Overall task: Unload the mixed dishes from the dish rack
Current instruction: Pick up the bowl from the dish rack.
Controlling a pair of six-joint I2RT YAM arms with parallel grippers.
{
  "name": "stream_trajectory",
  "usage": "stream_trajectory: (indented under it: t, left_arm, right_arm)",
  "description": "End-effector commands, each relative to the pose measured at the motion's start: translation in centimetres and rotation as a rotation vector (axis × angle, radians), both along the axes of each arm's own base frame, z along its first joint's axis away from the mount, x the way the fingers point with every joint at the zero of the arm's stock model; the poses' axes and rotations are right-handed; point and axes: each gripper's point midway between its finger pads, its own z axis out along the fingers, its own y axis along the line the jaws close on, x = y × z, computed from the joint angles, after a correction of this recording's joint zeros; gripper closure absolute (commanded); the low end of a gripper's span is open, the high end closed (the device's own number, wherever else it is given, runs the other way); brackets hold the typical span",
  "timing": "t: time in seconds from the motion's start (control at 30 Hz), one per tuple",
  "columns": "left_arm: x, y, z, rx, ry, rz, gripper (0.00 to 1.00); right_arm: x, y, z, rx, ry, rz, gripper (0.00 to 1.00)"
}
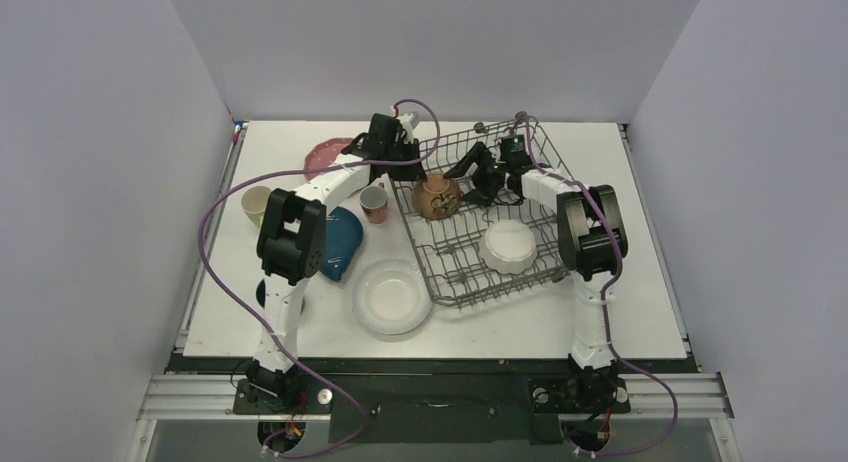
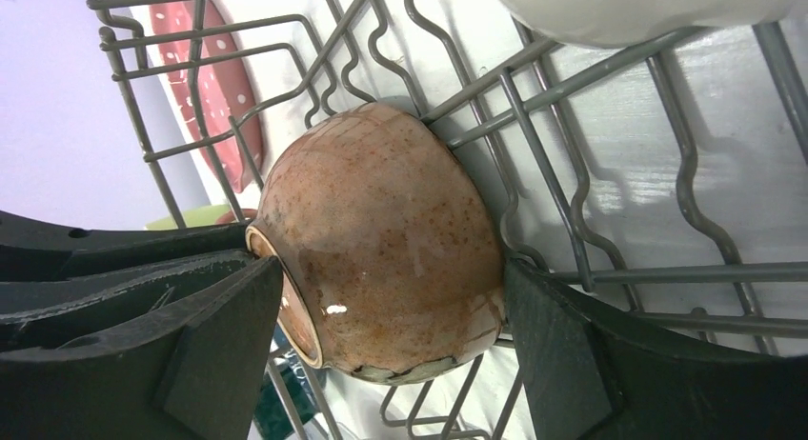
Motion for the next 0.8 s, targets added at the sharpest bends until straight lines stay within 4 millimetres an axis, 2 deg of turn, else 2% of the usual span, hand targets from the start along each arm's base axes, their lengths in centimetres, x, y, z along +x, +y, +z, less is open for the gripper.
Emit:
stream_trajectory:
  t: [0.0, 0.07, 0.17, 0.27, 0.37, 0.43, 0.6, 0.63, 0.77]
  left_arm:
    - [-1.7, 5.7, -5.4, 0.153, 0.155, 0.088, 0.89]
    - [-1.6, 5.9, -5.6, 0.151, 0.162, 0.089, 0.89]
    - [-1.7, 6.0, -5.9, 0.148, 0.171, 0.087, 0.89]
    - [-1.9, 6.0, -6.2, 0.149, 0.179, 0.084, 0.90]
    - [-2.1, 6.3, -6.5, 0.150, 0.185, 0.085, 0.90]
    - [-2.2, 6.4, -6.6, 0.146, 0.188, 0.083, 0.90]
    - [-2.2, 6.3, -6.6, 0.133, 0.191, 0.078, 0.90]
    - [-2.3, 6.2, -6.6, 0.130, 0.194, 0.076, 0.90]
    - [-2.5, 6.1, -6.9, 0.123, 0.205, 0.068, 0.90]
  right_arm:
    - [-0.1, 1.4, -1.0, 0.106, 0.043, -0.022, 0.21]
    - [0.1, 1.4, -1.1, 0.105, 0.037, -0.025, 0.21]
    - [-0.7, 0.7, -3.5, 0.016, 0.094, -0.020, 0.21]
    - [-1.1, -0.2, -5.1, -0.062, 0.121, -0.029, 0.21]
    - [-0.9, -1.9, -5.6, -0.197, 0.108, -0.050, 0.21]
    - [-1.0, -2.2, -5.6, -0.229, 0.104, -0.049, 0.21]
    - [-2.0, -0.2, -6.4, -0.213, 0.122, -0.005, 0.21]
    - [-2.4, 0.3, -7.1, -0.201, 0.140, 0.005, 0.21]
    - [-1.9, 2.0, -6.4, -0.073, 0.101, 0.035, 0.21]
